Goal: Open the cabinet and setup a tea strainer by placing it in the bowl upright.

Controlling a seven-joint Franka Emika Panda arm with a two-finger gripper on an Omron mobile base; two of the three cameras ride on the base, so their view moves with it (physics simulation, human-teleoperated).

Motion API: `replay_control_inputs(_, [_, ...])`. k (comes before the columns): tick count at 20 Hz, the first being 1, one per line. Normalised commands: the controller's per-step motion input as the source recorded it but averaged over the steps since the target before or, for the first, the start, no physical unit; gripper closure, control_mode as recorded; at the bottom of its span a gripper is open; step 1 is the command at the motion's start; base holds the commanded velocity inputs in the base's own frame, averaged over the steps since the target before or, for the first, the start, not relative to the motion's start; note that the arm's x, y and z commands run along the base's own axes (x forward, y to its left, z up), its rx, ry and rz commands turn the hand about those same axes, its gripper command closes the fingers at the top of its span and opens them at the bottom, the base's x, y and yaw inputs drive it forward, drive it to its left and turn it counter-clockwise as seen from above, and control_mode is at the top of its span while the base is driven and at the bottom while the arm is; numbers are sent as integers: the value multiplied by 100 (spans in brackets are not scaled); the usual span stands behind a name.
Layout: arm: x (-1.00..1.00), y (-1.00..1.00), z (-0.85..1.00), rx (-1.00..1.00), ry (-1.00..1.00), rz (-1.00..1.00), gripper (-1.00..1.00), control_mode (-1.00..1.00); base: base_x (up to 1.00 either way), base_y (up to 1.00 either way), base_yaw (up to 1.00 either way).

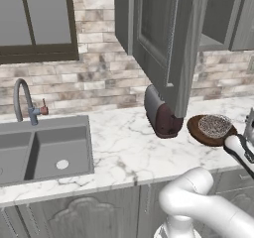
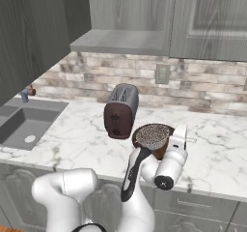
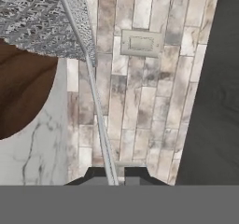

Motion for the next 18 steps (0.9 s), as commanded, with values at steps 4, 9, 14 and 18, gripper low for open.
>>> replay_control_inputs(4, [8,0,-21,0,3,0,100,-100,0,0,0])
replay_control_inputs(9, [3,0,-24,-1,3,2,100,-100,0,0,0])
replay_control_inputs(14, [0,4,-6,0,0,4,100,-100,0,0,0])
replay_control_inputs(18, [5,0,-1,0,0,4,100,-100,0,0,0])
